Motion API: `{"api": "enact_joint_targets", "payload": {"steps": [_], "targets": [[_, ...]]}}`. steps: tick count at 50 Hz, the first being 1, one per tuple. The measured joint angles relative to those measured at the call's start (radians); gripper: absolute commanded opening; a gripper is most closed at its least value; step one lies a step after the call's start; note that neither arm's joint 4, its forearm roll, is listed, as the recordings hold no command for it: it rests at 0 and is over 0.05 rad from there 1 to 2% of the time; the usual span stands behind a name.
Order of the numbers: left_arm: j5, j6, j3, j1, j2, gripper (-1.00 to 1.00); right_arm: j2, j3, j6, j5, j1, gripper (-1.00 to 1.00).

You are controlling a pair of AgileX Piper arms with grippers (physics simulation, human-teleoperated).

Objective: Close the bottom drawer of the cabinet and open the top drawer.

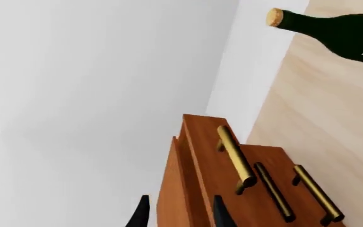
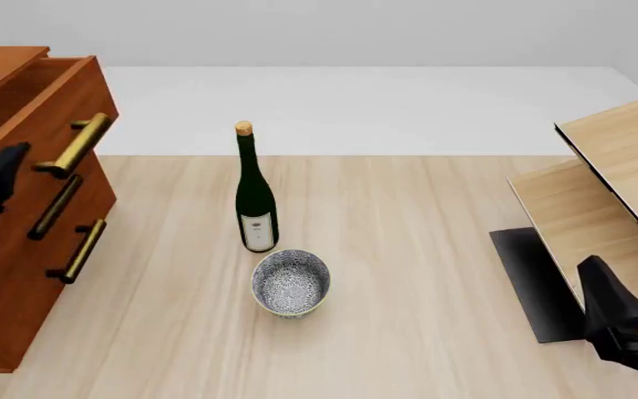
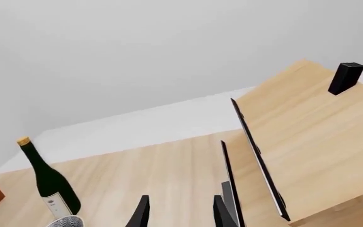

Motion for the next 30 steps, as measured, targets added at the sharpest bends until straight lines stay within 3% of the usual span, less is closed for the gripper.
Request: {"api": "enact_joint_targets", "payload": {"steps": [10, 20, 30], "targets": [[0.184, -0.211, -0.262, -0.024, 0.158, 1.0, -0.059, 0.008, 0.002, 0.051, 0.002, 1.0], [0.417, -0.524, -0.559, -0.045, 0.322, 1.0, -0.143, 0.015, -0.006, 0.128, 0.007, 1.0], [0.558, -0.757, -0.724, -0.05, 0.403, 1.0, -0.186, 0.02, -0.019, 0.165, 0.013, 1.0]]}}
